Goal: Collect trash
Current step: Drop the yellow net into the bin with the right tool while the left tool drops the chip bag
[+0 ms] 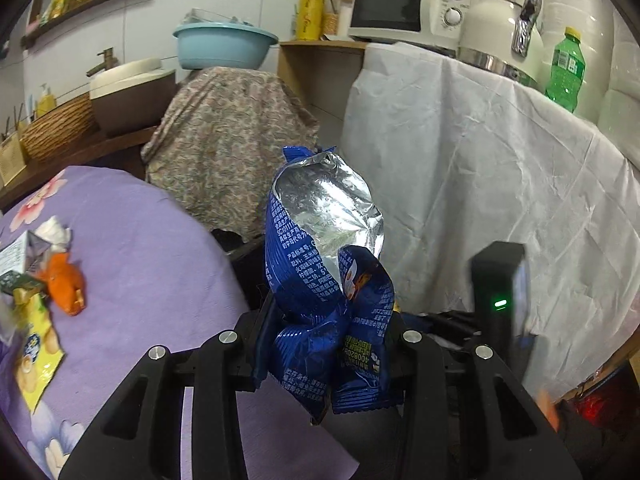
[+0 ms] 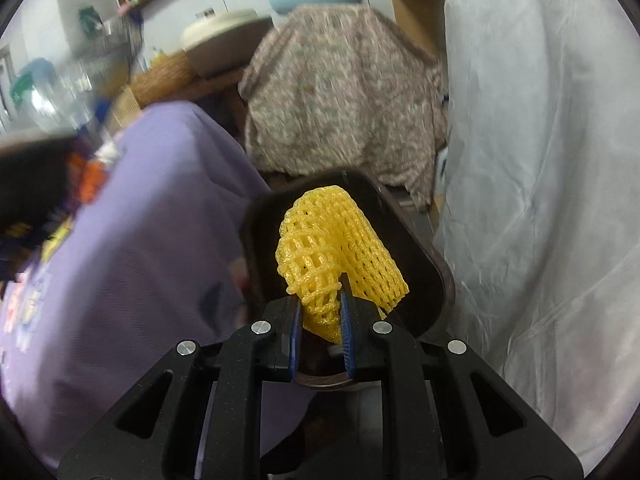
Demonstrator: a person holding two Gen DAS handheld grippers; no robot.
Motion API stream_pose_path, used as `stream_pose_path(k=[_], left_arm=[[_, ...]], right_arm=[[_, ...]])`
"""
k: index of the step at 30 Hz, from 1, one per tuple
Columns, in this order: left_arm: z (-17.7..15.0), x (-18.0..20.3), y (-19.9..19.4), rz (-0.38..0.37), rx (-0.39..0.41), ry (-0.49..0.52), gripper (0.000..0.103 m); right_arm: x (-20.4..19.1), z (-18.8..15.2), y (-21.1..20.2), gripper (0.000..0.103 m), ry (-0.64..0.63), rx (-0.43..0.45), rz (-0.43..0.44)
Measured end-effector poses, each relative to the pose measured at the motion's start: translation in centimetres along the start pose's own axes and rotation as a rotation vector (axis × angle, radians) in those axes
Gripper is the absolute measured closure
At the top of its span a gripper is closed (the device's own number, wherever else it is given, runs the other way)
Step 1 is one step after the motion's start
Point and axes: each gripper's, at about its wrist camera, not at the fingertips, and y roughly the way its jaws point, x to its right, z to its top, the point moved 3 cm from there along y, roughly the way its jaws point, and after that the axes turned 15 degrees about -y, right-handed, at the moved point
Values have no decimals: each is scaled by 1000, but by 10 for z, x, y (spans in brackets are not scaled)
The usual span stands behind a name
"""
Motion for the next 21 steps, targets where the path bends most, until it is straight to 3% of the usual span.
stream_pose_path(k=[2, 3, 5, 6, 7, 14, 21], left_arm=[[-2, 8, 10, 7, -14, 19, 64], [-4, 11, 17, 9, -27, 24, 64], [-7, 14, 25, 12, -51, 29, 64], [-9, 15, 29, 16, -61, 31, 64], [-10, 15, 34, 23, -72, 34, 64], [-15, 22, 62, 34, -146, 33, 64], [-18, 39, 101, 72, -210, 72, 64]], right_arm=[[2, -4, 19, 84, -5, -27, 8], [4, -7, 31, 77, -1, -46, 17], [7, -10, 44, 55, 5, -67, 4], [9, -14, 51, 37, 10, -74, -19], [10, -17, 51, 31, 12, -73, -26], [12, -24, 33, 31, -5, -66, -30], [28, -45, -13, 22, 29, -51, -74]])
